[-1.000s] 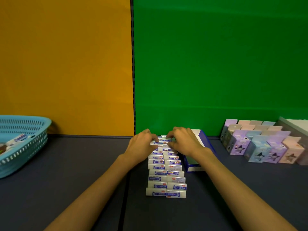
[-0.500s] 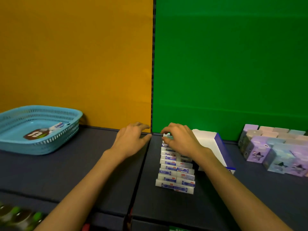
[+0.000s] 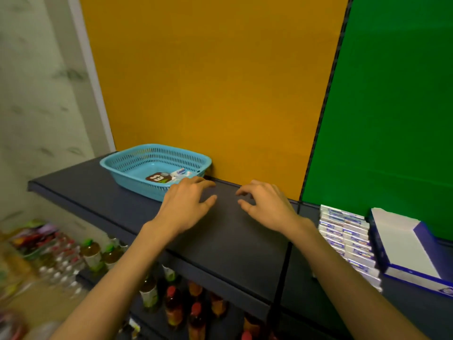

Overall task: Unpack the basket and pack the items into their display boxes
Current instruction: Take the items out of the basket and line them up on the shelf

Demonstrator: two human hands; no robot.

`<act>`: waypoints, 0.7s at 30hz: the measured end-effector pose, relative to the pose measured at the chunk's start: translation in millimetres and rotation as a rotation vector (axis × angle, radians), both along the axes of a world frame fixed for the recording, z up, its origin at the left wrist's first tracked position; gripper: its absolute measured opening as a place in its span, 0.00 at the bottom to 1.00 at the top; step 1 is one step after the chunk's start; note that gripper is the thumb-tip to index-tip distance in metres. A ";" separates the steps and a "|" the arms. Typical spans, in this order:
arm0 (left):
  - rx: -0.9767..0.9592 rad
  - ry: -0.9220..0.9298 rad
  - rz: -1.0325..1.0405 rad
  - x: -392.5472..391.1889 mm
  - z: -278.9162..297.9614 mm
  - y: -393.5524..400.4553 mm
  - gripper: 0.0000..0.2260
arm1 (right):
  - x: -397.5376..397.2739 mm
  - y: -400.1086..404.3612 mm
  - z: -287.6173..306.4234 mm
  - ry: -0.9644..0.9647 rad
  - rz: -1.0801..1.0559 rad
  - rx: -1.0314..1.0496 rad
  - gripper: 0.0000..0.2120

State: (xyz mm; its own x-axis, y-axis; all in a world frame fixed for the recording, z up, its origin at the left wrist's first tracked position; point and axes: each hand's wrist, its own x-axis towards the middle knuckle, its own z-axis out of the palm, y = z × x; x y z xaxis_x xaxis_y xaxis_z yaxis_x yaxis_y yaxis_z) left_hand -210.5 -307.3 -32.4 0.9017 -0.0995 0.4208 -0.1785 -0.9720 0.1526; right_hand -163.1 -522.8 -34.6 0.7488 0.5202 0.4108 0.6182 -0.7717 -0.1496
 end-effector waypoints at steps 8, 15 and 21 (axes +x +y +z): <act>-0.004 -0.024 0.073 -27.6 4.9 132.9 0.20 | -10.1 128.3 9.3 -0.025 0.040 0.020 0.14; -0.037 -0.027 0.038 -29.2 14.5 238.0 0.20 | -10.7 214.5 19.9 -0.038 -0.035 0.002 0.13; -0.025 -0.024 -0.002 -2.4 23.6 293.4 0.20 | 3.5 251.8 24.6 -0.028 -0.121 -0.034 0.13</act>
State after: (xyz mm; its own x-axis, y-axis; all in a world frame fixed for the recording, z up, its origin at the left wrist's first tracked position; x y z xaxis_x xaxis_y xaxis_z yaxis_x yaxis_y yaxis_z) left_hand -213.0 -13.9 -8.8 0.8912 -0.0906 0.4444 -0.1845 -0.9675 0.1727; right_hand -159.6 -271.0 -10.0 0.7955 0.4404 0.4162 0.5237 -0.8452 -0.1065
